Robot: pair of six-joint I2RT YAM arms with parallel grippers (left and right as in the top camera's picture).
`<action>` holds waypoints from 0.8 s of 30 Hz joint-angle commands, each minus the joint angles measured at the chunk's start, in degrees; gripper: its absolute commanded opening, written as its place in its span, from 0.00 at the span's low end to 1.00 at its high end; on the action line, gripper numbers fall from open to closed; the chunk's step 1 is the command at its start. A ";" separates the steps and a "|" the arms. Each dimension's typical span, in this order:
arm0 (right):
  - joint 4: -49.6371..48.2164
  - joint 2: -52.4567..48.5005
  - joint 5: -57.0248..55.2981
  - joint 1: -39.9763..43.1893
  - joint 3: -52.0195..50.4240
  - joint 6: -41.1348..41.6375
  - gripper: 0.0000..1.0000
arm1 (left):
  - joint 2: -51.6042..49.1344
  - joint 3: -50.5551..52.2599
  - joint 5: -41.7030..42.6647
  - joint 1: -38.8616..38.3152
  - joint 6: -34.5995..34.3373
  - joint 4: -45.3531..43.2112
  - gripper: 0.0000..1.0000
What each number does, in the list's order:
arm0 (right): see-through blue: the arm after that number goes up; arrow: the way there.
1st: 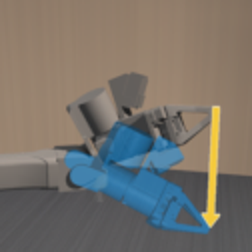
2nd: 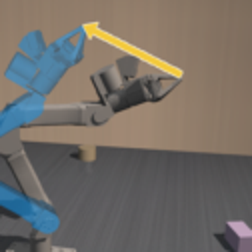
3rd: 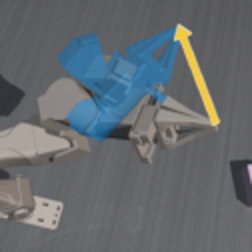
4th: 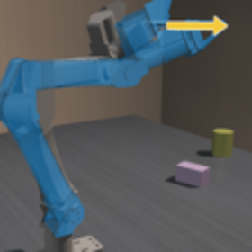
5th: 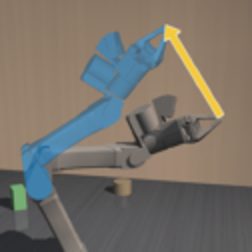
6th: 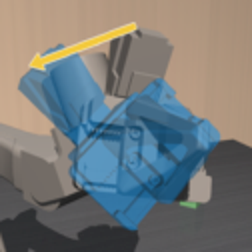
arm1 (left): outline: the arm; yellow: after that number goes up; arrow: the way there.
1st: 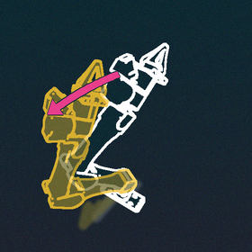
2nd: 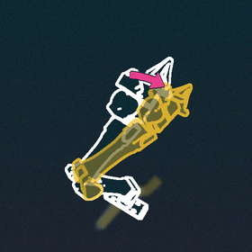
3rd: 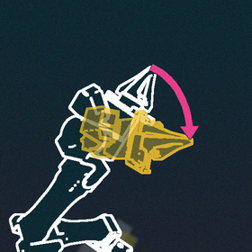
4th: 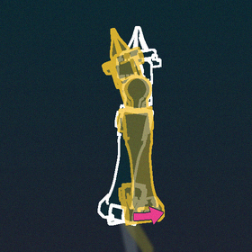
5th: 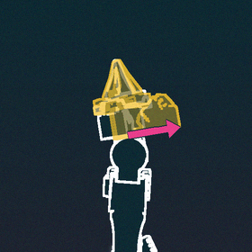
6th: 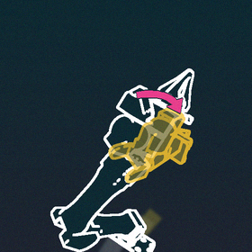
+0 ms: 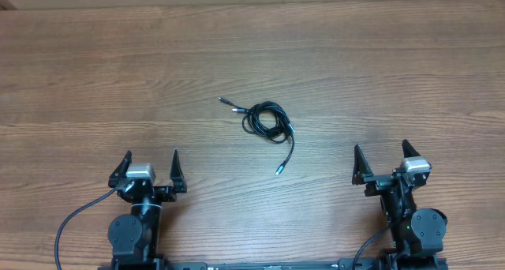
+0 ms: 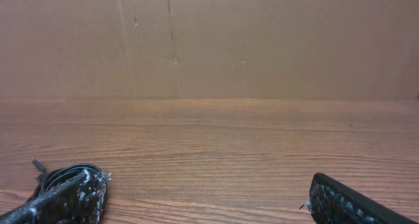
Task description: Untangle cables
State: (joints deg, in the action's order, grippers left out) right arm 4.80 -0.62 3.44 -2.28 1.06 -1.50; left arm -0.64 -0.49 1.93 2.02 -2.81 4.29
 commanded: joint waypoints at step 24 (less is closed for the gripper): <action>3.41 0.44 -1.09 -0.22 1.38 6.21 1.00 | 0.28 -2.62 2.71 0.22 -10.08 4.50 1.00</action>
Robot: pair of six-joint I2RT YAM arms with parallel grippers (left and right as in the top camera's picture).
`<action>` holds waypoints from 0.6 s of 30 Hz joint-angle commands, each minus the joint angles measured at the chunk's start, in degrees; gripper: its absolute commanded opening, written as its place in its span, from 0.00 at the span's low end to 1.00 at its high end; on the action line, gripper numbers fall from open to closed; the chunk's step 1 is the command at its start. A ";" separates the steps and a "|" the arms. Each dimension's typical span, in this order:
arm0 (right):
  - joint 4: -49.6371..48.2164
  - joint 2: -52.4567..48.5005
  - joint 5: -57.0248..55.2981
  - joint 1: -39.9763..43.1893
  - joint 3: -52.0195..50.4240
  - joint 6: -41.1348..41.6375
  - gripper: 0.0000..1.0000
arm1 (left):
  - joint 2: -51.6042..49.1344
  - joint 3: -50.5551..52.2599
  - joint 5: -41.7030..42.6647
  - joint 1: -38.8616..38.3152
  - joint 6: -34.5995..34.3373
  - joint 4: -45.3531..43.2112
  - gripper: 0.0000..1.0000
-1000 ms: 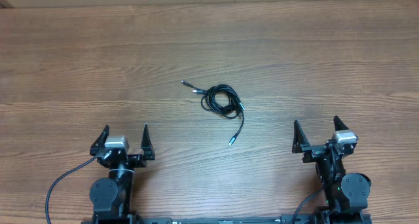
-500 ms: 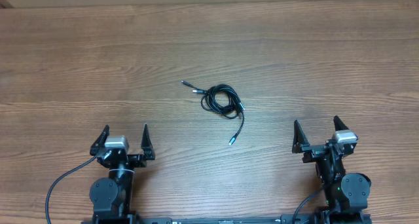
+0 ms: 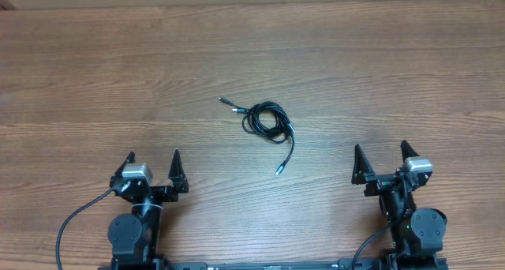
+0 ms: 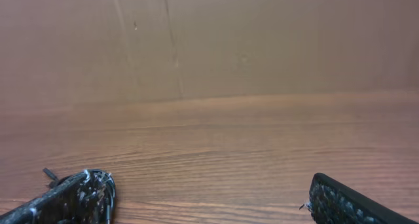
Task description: Untangle cables
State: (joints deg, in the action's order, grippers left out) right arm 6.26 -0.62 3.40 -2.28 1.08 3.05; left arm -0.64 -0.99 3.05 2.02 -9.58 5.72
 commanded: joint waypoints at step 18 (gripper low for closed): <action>19.12 -25.22 -0.76 -0.24 24.33 7.67 1.00 | -36.92 -32.94 4.11 0.20 -3.04 25.66 1.00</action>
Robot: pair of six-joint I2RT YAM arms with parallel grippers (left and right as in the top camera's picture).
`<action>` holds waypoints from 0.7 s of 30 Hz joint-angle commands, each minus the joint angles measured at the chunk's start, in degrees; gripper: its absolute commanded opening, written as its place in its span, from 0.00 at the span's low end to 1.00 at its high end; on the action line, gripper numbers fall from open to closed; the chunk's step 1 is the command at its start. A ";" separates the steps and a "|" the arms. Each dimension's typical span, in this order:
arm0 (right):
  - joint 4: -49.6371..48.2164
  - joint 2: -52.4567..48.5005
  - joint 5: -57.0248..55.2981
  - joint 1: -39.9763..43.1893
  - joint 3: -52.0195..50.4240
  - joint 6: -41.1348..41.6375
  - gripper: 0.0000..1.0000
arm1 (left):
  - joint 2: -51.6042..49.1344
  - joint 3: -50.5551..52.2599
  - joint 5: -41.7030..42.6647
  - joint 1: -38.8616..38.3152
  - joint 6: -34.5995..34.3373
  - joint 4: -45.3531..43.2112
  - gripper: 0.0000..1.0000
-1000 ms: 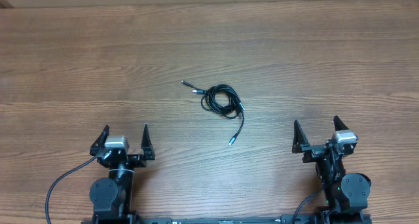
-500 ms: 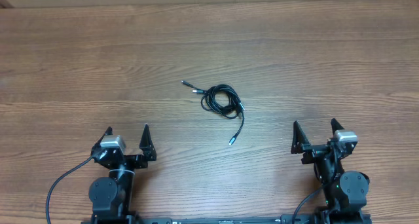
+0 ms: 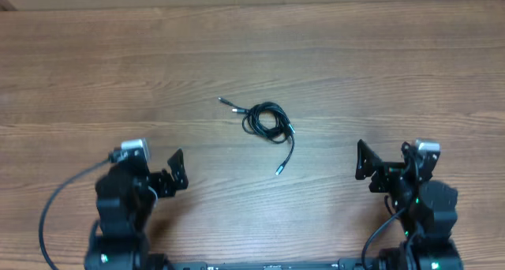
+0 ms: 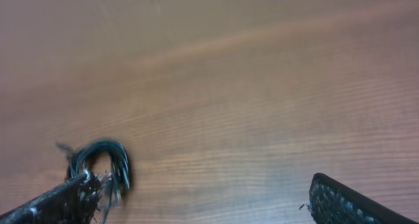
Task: Untangle cables
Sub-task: 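Raise both arms and move the left gripper toward the coiled black cable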
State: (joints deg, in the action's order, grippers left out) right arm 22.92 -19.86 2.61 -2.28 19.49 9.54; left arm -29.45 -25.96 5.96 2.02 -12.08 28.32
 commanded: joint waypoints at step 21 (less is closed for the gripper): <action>26.71 -39.08 4.33 -0.24 37.22 0.94 1.00 | -41.07 -42.58 19.52 -0.48 -5.35 15.02 1.00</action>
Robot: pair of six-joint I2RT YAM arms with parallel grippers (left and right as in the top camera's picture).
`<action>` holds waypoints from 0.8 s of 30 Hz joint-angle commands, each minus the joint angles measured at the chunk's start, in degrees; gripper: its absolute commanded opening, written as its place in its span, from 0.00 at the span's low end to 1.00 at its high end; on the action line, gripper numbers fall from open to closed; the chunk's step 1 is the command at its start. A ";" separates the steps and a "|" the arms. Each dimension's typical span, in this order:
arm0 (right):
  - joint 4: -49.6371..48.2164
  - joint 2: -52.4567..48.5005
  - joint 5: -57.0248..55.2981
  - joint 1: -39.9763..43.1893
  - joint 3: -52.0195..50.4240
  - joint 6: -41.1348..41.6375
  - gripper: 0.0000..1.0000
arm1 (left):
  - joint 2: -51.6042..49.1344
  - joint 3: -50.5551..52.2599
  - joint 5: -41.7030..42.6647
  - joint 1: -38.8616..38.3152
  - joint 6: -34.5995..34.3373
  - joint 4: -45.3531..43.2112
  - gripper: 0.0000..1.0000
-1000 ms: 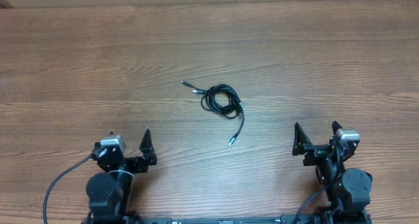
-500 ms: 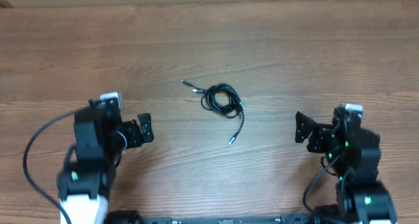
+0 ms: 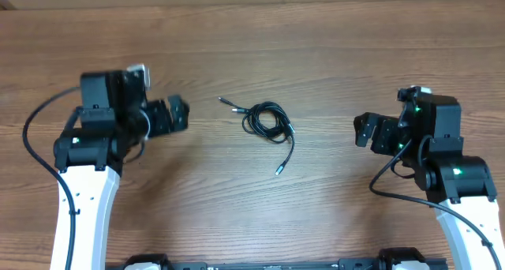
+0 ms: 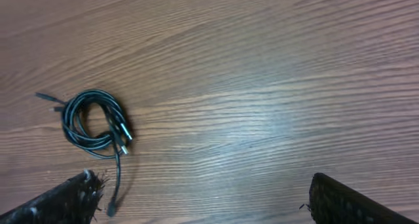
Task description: Untangle cables
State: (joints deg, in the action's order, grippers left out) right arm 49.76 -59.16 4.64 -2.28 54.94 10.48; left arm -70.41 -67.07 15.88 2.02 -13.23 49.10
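Note:
A tangled bundle of thin black cables point(image 3: 267, 120) lies coiled at the table's middle. One tail runs down to a plug point(image 3: 278, 172), and two short ends point(image 3: 225, 103) stick out at the upper left. In the right wrist view the coil point(image 4: 91, 122) lies at the left, beyond my left-hand fingertip point(image 4: 82, 185). My right gripper point(image 4: 200, 185) is open and empty, raised to the right of the bundle point(image 3: 364, 132). My left gripper point(image 3: 175, 114) hangs to the left of the bundle, pointing toward it. It looks open and holds nothing.
The wooden table point(image 3: 331, 49) stretches around the bundle on every side. Its far edge meets a cardboard wall at the top of the overhead view. The left arm's own black cable point(image 3: 35, 124) loops out at the left.
Both arms have risen from near the table's front edge and now reach farther over it, one on each side of the bundle. The right wrist camera now looks down on the coil. The cables lie unmoved.
At first both grippers sat open and low at the front edge, the right wrist camera facing the back wall. They stayed there, then both arms had begun lifting and tilting downward. Now they hang on either side of the untouched bundle.

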 commanded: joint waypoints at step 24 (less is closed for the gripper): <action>-0.15 0.20 2.34 -0.24 1.77 0.02 1.00 | -47.17 -17.38 -6.16 -30.62 -23.65 -8.59 0.78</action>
State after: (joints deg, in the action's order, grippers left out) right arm 49.76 -59.20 6.68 -2.28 55.09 10.48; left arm -114.59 -83.42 11.11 -27.62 -32.69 41.15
